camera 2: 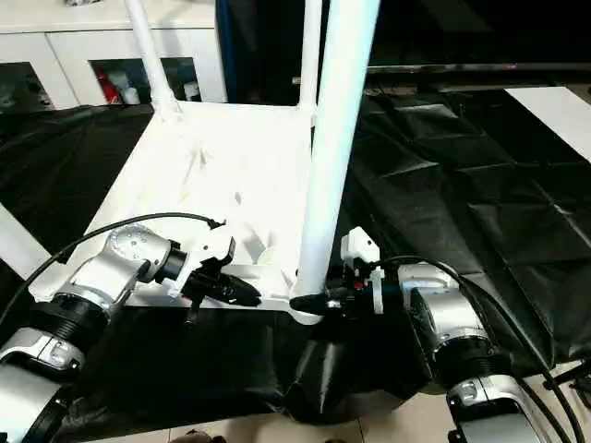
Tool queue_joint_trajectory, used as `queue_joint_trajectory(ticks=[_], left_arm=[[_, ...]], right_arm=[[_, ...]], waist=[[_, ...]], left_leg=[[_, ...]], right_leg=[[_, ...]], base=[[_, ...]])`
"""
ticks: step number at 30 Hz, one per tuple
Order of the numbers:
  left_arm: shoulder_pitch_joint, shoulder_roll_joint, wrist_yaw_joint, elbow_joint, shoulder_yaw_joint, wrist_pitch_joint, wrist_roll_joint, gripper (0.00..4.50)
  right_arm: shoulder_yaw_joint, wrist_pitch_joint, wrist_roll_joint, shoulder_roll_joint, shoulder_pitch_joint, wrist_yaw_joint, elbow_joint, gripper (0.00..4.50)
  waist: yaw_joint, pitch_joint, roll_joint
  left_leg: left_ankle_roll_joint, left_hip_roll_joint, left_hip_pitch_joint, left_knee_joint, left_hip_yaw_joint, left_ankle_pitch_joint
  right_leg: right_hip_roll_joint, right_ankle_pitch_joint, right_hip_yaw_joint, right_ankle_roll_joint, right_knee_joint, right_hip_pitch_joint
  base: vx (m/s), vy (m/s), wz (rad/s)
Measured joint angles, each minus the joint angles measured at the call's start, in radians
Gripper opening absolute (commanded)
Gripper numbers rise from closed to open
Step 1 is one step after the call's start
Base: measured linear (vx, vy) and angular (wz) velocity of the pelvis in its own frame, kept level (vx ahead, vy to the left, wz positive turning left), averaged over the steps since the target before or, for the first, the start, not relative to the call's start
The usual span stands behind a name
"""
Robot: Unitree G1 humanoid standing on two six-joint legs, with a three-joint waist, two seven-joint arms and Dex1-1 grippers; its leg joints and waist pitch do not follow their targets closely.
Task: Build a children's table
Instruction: Rotate leg to tighten
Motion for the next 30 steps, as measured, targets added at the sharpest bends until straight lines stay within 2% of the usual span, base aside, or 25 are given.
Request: queue_joint_trajectory(ticks=[4,7,9,11,16,17,18,20,24,27,30], left_arm=[[-0.003,-0.027,0.044,0.02,0.008,-0.009,0.0,0.0],[-0.035,-0.082,0.206,0.086,0.026,-0.021,0.033,0.0],[-0.061,-0.138,0.351,0.125,0.038,-0.001,0.062,0.0],[-0.068,-0.184,0.43,0.139,0.042,0.024,0.072,0.0],[-0.062,-0.233,0.517,0.147,0.049,0.051,0.078,0.0],[-0.062,-0.233,0.518,0.147,0.05,0.05,0.081,0.0],[-0.061,-0.233,0.518,0.149,0.05,0.043,0.084,0.0],[-0.061,-0.233,0.516,0.156,0.049,0.026,0.087,0.0],[-0.061,-0.227,0.501,0.16,0.046,-0.003,0.091,0.0],[-0.061,-0.224,0.48,0.163,0.034,-0.034,0.09,0.0],[-0.061,-0.217,0.449,0.169,0.021,-0.079,0.09,0.0]], right_arm=[[-0.022,-0.007,-0.001,0.011,0.027,-0.04,-0.016,2.46],[-0.07,-0.042,-0.027,0.049,0.028,-0.226,0.008,2.43],[-0.106,-0.057,-0.069,0.113,0.002,-0.458,0.049,2.28],[-0.127,-0.057,-0.089,0.152,-0.007,-0.611,0.066,2.15],[-0.153,-0.068,-0.122,0.218,-0.007,-0.803,0.074,2.06],[-0.155,-0.078,-0.123,0.222,-0.007,-0.806,0.079,2.06],[-0.156,-0.092,-0.123,0.223,-0.005,-0.806,0.085,2.38],[-0.158,-0.11,-0.121,0.224,-0.002,-0.804,0.087,2.71],[-0.167,-0.123,-0.108,0.222,0.004,-0.762,0.085,3.05],[-0.164,-0.116,-0.082,0.169,0.042,-0.645,0.035,3.15],[-0.156,-0.094,-0.032,0.067,0.104,-0.5,-0.054,3.15]], waist=[[0.006,0.0,0.0],[-0.001,-0.001,-0.002],[-0.015,-0.001,-0.004],[-0.032,-0.001,-0.003],[-0.053,-0.002,-0.001],[-0.055,-0.002,-0.001],[-0.055,-0.002,0.0],[-0.055,-0.002,0.002],[-0.056,-0.002,0.005],[-0.048,-0.002,0.005],[-0.03,-0.003,0.008]], left_leg=[[0.0,0.0,0.001,0.001,0.0,0.0],[0.0,0.0,0.006,0.001,0.001,0.0],[-0.001,-0.001,0.006,0.003,0.0,0.0],[-0.001,-0.002,0.007,0.003,-0.002,0.0],[-0.001,-0.003,0.008,0.001,-0.008,0.0],[-0.001,-0.003,0.008,0.001,-0.009,0.0],[-0.001,-0.003,0.008,0.001,-0.01,0.0],[0.0,-0.003,0.008,-0.001,-0.011,0.0],[0.0,-0.004,0.007,-0.001,-0.011,0.0],[0.0,-0.004,0.007,-0.002,-0.007,0.0],[0.0,-0.004,0.007,-0.002,0.0,0.0]], right_leg=[[0.0,0.0,0.0,0.0,0.0,0.002],[0.0,-0.003,0.003,0.005,0.0,0.008],[0.0,-0.005,0.002,0.008,-0.002,0.008],[-0.001,-0.009,0.002,0.014,-0.006,0.009],[-0.001,-0.01,-0.005,0.016,-0.023,0.015],[-0.001,-0.01,-0.006,0.016,-0.025,0.016],[-0.001,-0.01,-0.007,0.016,-0.028,0.017],[-0.001,-0.01,-0.009,0.016,-0.034,0.02],[-0.001,-0.008,-0.007,0.013,-0.036,0.02],[-0.001,-0.002,-0.003,0.004,-0.034,0.021],[-0.001,0.008,0.003,-0.003,-0.028,0.021]], base=[[0.0,0.0,0.0],[-0.018,0.002,0.01],[-0.062,0.01,-0.02],[-0.069,0.024,-0.1],[-0.01,0.006,-0.01],[0.0,0.0,0.0],[0.0,0.0,0.0],[0.0,0.0,0.0],[0.0,0.0,0.0],[0.0,0.0,0.0],[0.0,0.0,0.0]])
